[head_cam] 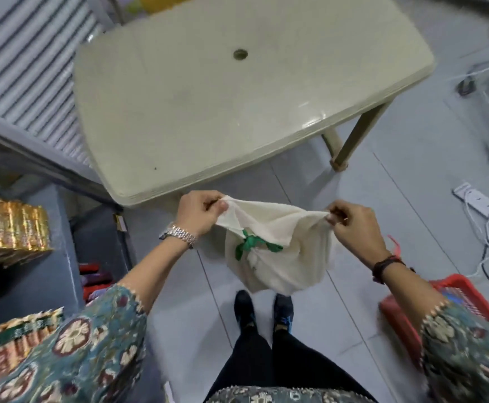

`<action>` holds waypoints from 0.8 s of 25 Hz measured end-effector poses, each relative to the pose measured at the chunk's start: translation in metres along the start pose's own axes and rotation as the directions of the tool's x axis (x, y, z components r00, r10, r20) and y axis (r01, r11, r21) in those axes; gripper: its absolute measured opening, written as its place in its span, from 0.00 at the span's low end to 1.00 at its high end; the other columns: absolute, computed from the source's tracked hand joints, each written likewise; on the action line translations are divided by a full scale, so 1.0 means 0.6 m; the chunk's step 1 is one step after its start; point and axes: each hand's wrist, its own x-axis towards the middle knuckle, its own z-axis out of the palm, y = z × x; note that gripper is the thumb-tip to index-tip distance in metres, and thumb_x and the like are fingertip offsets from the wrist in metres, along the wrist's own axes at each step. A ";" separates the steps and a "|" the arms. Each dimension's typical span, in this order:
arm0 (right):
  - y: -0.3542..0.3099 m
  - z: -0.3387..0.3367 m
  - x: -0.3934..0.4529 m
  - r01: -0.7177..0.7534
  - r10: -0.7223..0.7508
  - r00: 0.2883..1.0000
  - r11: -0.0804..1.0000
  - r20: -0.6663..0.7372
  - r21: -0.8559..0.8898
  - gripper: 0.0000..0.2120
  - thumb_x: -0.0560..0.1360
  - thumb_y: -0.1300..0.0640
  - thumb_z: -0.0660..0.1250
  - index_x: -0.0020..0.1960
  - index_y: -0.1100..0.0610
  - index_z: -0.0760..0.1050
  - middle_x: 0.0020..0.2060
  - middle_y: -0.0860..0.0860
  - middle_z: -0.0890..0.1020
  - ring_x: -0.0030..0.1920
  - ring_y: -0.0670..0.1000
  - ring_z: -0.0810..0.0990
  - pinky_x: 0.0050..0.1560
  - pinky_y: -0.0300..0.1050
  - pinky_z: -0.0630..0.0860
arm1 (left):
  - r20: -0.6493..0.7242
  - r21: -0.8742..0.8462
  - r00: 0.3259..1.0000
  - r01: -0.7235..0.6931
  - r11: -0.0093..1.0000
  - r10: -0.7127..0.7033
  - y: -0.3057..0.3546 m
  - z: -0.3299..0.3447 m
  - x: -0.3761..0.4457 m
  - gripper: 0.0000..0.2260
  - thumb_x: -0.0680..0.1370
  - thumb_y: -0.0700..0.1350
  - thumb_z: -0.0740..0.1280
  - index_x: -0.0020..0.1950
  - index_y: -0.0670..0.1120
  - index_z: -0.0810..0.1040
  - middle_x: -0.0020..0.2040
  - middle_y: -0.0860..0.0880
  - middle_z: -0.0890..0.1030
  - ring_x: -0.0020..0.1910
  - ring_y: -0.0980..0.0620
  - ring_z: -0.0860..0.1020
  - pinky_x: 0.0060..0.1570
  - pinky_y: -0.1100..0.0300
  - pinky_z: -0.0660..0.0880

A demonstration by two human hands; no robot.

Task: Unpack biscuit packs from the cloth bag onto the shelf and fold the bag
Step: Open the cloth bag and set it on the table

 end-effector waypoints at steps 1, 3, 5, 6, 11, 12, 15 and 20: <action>-0.022 -0.037 -0.003 0.037 -0.035 0.997 0.999 -0.064 0.031 0.04 0.71 0.64 0.67 0.41 0.58 0.79 0.34 0.54 0.83 0.38 0.56 0.80 0.39 0.44 0.71 | -0.038 -0.031 0.999 -0.023 0.999 0.022 0.031 -0.030 -0.005 0.17 0.68 0.51 0.63 0.46 0.43 0.84 0.40 0.41 0.85 0.38 0.50 0.80 0.42 0.55 0.76; -0.070 -0.106 -0.002 0.121 -0.106 0.980 0.989 -0.169 0.082 0.04 0.71 0.66 0.68 0.41 0.59 0.80 0.31 0.52 0.81 0.35 0.54 0.79 0.37 0.42 0.70 | -0.125 -0.105 0.989 -0.090 0.990 0.076 0.097 -0.087 -0.011 0.17 0.67 0.52 0.63 0.45 0.42 0.84 0.40 0.44 0.85 0.34 0.61 0.79 0.41 0.61 0.77; -0.122 -0.172 0.004 0.213 -0.166 0.939 0.968 -0.300 0.131 0.05 0.70 0.67 0.68 0.41 0.59 0.80 0.30 0.49 0.80 0.33 0.49 0.78 0.36 0.34 0.70 | -0.231 -0.149 0.962 -0.181 0.972 0.143 0.164 -0.144 -0.015 0.13 0.68 0.50 0.64 0.44 0.45 0.83 0.37 0.54 0.83 0.29 0.72 0.75 0.35 0.73 0.72; -0.148 -0.202 0.011 0.257 -0.187 0.916 0.953 -0.355 0.162 0.05 0.70 0.67 0.69 0.41 0.58 0.80 0.30 0.46 0.79 0.33 0.47 0.78 0.36 0.32 0.70 | -0.291 -0.176 0.942 -0.226 0.958 0.169 0.192 -0.174 -0.014 0.08 0.70 0.48 0.65 0.43 0.48 0.81 0.33 0.61 0.81 0.28 0.73 0.74 0.33 0.76 0.70; -0.287 -0.300 0.095 0.483 -0.279 0.804 0.822 -0.525 0.302 0.06 0.69 0.62 0.66 0.39 0.52 0.78 0.29 0.41 0.78 0.33 0.50 0.79 0.39 0.46 0.76 | -0.553 -0.229 0.801 -0.413 0.882 0.231 0.290 -0.322 0.027 0.08 0.77 0.37 0.63 0.42 0.47 0.77 0.25 0.69 0.76 0.27 0.72 0.73 0.33 0.77 0.69; -0.316 -0.308 0.122 0.523 -0.305 0.775 0.801 -0.553 0.291 0.05 0.69 0.62 0.66 0.39 0.52 0.78 0.29 0.41 0.78 0.33 0.50 0.78 0.39 0.47 0.76 | -0.591 -0.241 0.774 -0.438 0.866 0.227 0.300 -0.350 0.044 0.06 0.78 0.37 0.63 0.44 0.45 0.77 0.24 0.69 0.76 0.27 0.72 0.73 0.33 0.77 0.70; -0.402 -0.310 0.212 0.591 -0.302 0.725 0.735 -0.618 0.334 0.04 0.69 0.60 0.65 0.40 0.55 0.79 0.30 0.43 0.77 0.33 0.47 0.75 0.38 0.47 0.74 | -0.678 -0.238 0.701 -0.491 0.838 0.218 0.310 -0.425 0.108 0.05 0.78 0.37 0.62 0.47 0.42 0.77 0.24 0.67 0.77 0.26 0.71 0.73 0.33 0.77 0.70; -0.496 -0.249 0.351 0.584 -0.231 0.750 0.672 -0.620 0.457 0.08 0.69 0.62 0.63 0.38 0.50 0.76 0.31 0.49 0.77 0.34 0.48 0.73 0.35 0.43 0.71 | -0.685 -0.300 0.708 -0.491 0.818 0.174 0.263 -0.504 0.223 0.05 0.78 0.39 0.63 0.46 0.43 0.78 0.25 0.65 0.78 0.27 0.68 0.76 0.33 0.74 0.74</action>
